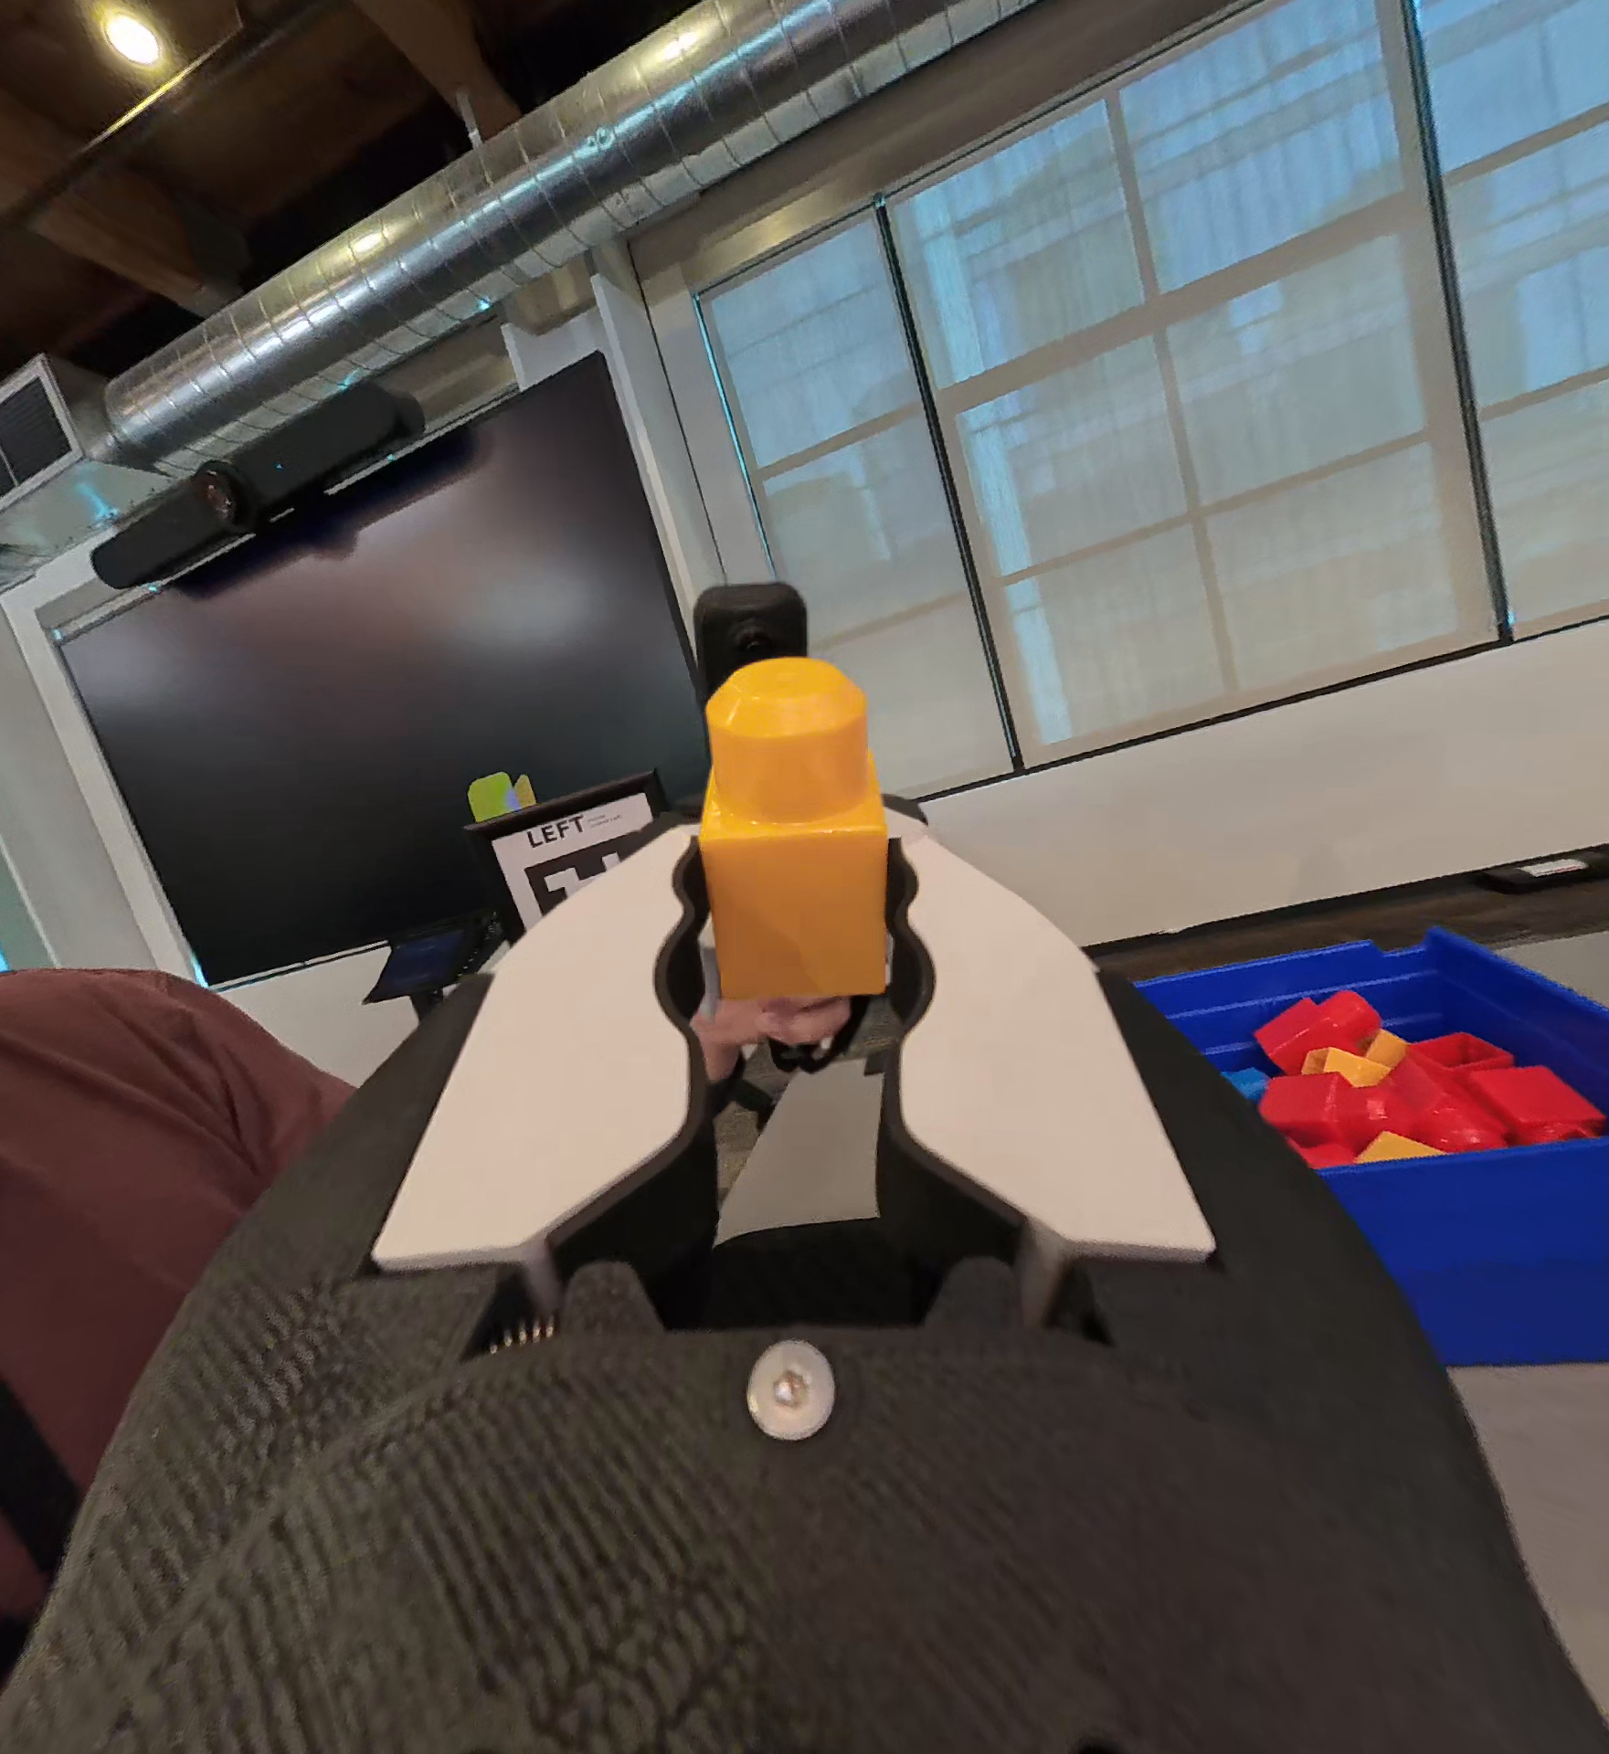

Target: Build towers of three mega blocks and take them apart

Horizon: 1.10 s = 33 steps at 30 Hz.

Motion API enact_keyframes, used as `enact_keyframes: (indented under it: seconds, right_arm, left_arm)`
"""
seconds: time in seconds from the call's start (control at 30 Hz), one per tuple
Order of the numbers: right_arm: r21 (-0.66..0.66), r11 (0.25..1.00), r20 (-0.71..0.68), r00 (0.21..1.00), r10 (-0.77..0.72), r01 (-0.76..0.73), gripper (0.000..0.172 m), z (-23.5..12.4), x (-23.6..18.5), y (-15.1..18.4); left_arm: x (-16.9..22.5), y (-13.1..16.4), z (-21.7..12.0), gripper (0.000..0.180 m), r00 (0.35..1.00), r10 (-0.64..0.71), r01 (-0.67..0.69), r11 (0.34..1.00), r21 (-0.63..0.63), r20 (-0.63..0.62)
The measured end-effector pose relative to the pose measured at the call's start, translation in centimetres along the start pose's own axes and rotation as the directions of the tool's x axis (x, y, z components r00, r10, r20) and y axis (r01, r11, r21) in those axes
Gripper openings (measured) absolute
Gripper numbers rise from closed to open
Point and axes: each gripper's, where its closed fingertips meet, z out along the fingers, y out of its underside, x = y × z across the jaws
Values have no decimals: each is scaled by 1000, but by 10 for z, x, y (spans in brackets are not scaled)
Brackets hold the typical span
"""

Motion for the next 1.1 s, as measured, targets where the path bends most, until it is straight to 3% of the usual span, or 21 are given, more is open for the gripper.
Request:
enact_keyframes:
  seconds: [0.1,0.17,0.23,0.4,0.57,0.93,1.1]
  right_arm:
    - [-18,996,-66,994,-90,89,36,-14,1,-22]
    - [-47,986,-110,980,-165,160,36,-23,0,-34]
    - [-66,977,-140,968,-210,202,36,-29,-1,-42]
    - [-100,974,-203,954,-220,204,36,-38,7,-46]
    - [-147,968,-217,949,-230,202,36,-38,12,-38]
    - [-196,967,-246,946,-210,164,36,-41,21,-31]
    - [-192,965,-239,945,-223,179,36,-42,16,-36]
  left_arm:
    - [-56,25,-54,52,941,-24,71,989,-126,337]
    - [-96,55,-97,52,826,-42,195,957,-216,562]
    - [-125,84,-124,53,723,-87,334,912,-237,685]
    - [-165,129,-104,45,627,-365,602,787,-132,688]
    - [-196,166,-93,52,520,-231,691,680,-246,822]
    - [-219,182,-83,55,434,-54,747,580,-326,899]
    - [-222,195,-90,48,405,19,809,459,-367,914]
